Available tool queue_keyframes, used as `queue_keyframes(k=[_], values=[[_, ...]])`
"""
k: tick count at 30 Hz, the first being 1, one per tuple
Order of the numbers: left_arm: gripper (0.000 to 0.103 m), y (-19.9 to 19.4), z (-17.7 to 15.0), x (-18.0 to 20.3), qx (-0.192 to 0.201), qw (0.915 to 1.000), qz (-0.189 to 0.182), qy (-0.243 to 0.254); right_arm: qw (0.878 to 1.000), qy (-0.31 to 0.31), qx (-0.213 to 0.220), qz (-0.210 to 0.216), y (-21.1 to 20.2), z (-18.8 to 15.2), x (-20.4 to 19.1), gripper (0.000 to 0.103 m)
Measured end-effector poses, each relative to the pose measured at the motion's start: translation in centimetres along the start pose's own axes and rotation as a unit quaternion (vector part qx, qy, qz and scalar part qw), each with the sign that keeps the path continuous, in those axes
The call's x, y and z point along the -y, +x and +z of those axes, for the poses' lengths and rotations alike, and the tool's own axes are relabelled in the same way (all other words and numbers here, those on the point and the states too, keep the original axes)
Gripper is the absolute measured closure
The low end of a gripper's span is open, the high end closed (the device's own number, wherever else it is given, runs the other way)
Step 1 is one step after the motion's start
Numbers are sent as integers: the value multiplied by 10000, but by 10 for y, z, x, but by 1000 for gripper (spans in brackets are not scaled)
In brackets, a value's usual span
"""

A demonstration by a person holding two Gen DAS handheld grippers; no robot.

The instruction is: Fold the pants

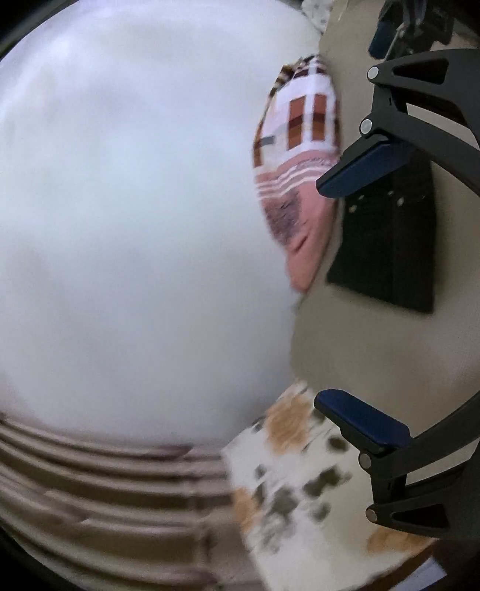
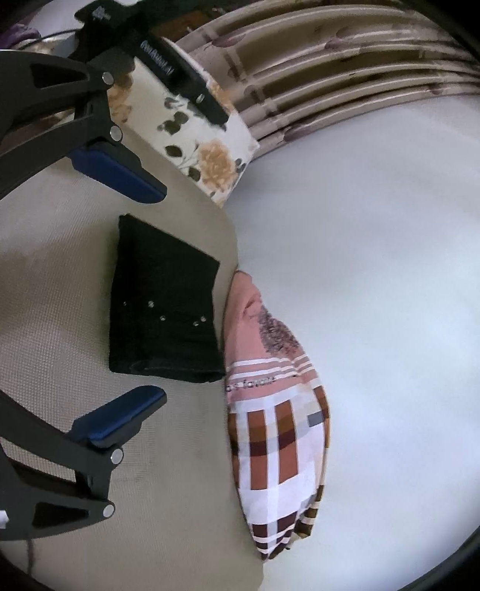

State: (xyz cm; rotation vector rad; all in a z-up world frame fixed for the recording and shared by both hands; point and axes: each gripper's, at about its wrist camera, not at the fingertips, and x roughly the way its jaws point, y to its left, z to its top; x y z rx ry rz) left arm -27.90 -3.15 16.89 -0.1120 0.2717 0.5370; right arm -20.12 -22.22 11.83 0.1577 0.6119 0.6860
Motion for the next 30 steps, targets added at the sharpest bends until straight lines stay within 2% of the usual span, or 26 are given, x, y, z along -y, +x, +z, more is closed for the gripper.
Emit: queue_keyframes(k=[3, 5, 7, 10, 11, 13, 15, 23, 25, 28, 30], values=[[0, -21, 24, 3, 57, 9979, 612, 194, 9999, -9, 113, 62, -10, 6, -6, 3], [0, -29, 36, 7, -38, 9957, 832, 412, 9998, -12, 185, 107, -17, 9, -11, 3], [0, -32, 38, 10, -191, 9957, 649, 625, 9996, -26, 228, 160, -21, 11, -15, 2], [0, -42, 34, 14, -7, 9961, 471, 746, 9994, -124, 304, 149, -26, 13, -22, 2], [0, -43, 32, 16, 4, 9968, 293, 745, 9993, -142, 316, 144, -28, 13, -24, 2], [0, -35, 30, 22, -221, 9970, -25, 744, 9993, -159, 299, 140, -29, 13, -26, 2], [0, -29, 29, 25, -472, 9962, -167, 717, 9993, -156, 304, 139, -29, 13, -26, 2], [0, -17, 23, 23, -732, 9960, -340, 392, 9994, -82, 321, 86, -32, 13, -25, 1], [0, -18, 22, 19, -752, 9955, -509, 250, 9994, -92, 316, 89, -32, 13, -25, 1], [0, -19, 23, 13, -803, 9920, -972, 67, 9994, -118, 294, 99, -32, 13, -26, 1], [0, -21, 24, 11, -772, 9916, -1036, -36, 9995, -111, 289, 109, -33, 13, -25, 1]])
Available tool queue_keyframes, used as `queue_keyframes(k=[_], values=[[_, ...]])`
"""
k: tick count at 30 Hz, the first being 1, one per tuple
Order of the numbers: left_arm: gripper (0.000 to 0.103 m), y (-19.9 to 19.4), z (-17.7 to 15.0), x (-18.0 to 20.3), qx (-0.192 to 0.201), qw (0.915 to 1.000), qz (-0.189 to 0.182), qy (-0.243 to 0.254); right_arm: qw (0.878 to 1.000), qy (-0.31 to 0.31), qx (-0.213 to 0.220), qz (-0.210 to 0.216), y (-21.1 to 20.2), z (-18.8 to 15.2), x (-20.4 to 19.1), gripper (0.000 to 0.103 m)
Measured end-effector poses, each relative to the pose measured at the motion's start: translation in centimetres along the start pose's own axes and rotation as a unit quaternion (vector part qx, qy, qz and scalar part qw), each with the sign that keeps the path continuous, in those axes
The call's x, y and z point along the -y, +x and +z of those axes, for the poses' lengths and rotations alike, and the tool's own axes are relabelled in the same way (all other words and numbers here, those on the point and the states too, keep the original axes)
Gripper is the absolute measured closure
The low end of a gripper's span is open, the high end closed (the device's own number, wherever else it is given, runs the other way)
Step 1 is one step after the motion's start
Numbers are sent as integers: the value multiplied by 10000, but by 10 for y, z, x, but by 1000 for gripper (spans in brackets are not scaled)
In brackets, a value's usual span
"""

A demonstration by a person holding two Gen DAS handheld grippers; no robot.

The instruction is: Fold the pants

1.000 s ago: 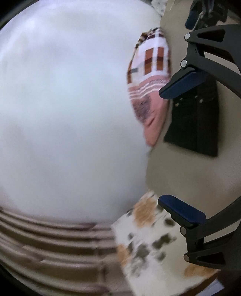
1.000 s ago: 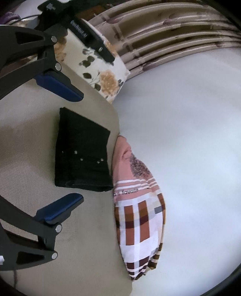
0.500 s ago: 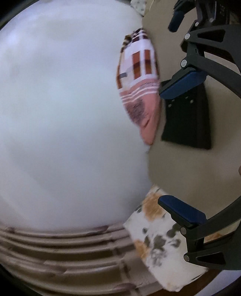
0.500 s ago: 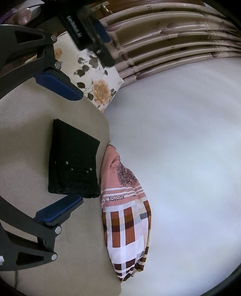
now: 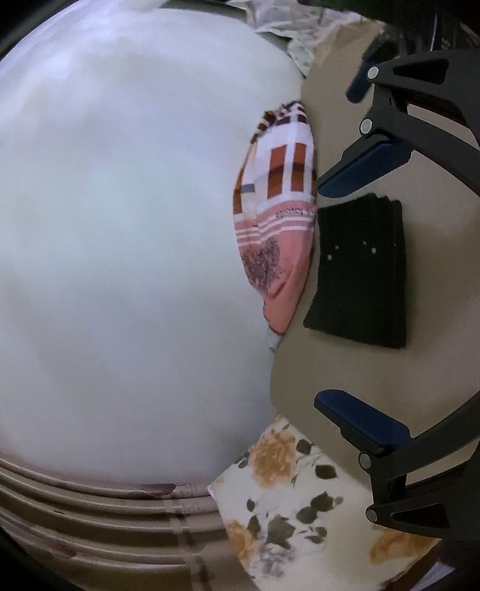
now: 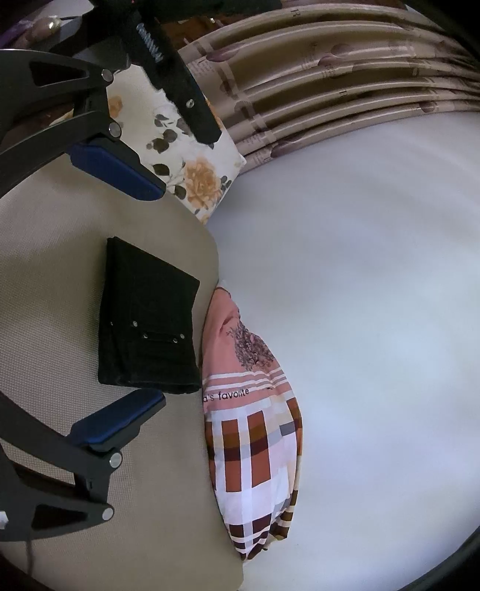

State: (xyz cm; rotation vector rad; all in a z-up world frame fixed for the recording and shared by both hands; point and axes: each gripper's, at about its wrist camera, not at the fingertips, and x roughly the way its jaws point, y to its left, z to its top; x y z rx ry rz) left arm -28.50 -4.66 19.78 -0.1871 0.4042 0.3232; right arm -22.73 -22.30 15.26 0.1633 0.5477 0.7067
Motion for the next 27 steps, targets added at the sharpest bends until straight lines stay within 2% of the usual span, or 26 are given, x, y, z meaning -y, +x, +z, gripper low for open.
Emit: queue_keyframes(k=[8, 16, 25, 27], values=[[0, -2, -1, 3, 77, 9998, 149, 82, 10000, -38, -11, 0, -1, -1, 0, 1], [0, -3, -10, 13, 138, 9983, 476, 300, 10000, -81, -36, 11, 0, -3, -4, 0], [0, 11, -17, 8, -234, 9997, 83, 40, 9999, -71, -138, 12, 3, -8, -4, 0], [0, 17, -22, 7, -323, 9994, 124, 28, 9998, -56, -182, 3, 6, -10, -4, 0]])
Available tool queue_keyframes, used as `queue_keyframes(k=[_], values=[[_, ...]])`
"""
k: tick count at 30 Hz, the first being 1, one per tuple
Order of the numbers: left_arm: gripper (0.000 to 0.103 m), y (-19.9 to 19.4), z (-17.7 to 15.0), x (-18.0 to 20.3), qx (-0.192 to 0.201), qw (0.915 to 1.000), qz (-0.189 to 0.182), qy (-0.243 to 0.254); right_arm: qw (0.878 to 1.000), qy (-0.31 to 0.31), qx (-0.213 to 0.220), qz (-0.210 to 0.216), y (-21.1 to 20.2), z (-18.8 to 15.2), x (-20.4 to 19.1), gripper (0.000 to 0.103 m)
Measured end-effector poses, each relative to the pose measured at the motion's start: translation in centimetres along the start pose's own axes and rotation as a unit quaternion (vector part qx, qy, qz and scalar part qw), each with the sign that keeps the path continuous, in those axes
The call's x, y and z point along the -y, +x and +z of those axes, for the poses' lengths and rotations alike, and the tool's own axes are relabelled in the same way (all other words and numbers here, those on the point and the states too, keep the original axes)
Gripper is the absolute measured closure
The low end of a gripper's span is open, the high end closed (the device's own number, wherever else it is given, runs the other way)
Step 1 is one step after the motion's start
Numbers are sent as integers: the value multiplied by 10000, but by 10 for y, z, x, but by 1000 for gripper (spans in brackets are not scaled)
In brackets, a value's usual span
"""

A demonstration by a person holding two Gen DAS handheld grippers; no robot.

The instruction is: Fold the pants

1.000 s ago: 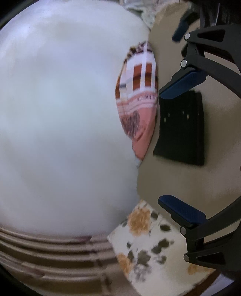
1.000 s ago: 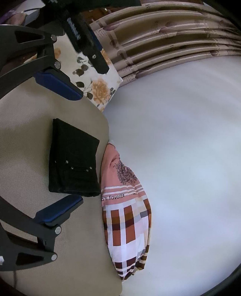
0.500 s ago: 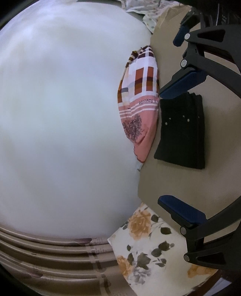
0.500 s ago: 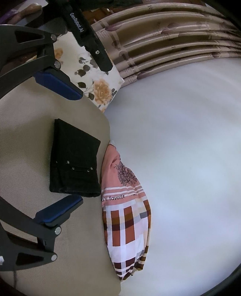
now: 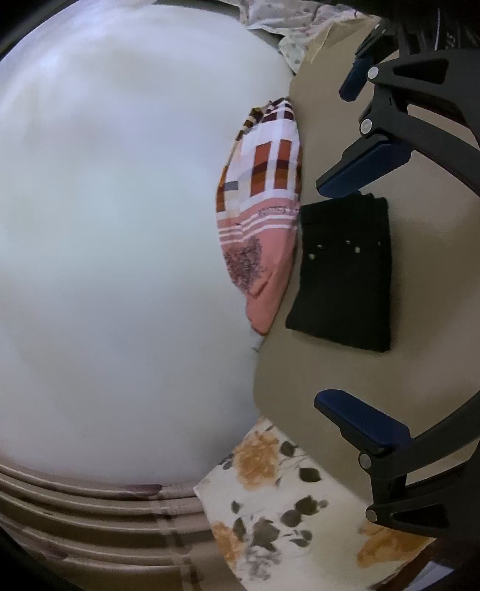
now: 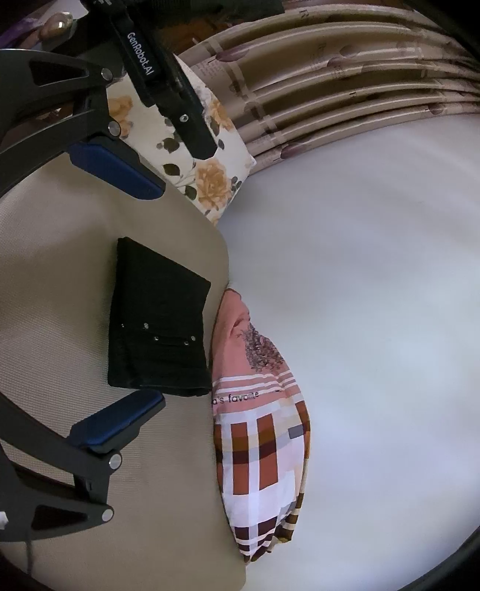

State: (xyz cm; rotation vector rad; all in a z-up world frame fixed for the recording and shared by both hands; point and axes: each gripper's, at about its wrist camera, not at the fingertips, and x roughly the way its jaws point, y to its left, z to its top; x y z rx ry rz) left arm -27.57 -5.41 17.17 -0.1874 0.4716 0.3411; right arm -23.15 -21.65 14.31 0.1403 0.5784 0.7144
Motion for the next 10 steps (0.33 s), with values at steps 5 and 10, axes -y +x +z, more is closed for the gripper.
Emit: queue_keyframes(k=[5, 10], values=[[0, 7, -11, 0, 124, 9993, 347, 3, 9999, 24, -136, 22, 6, -7, 0, 0], [0, 10, -14, 1, 72, 9989, 443, 101, 9998, -6, -181, 10, 9, -10, -2, 0]])
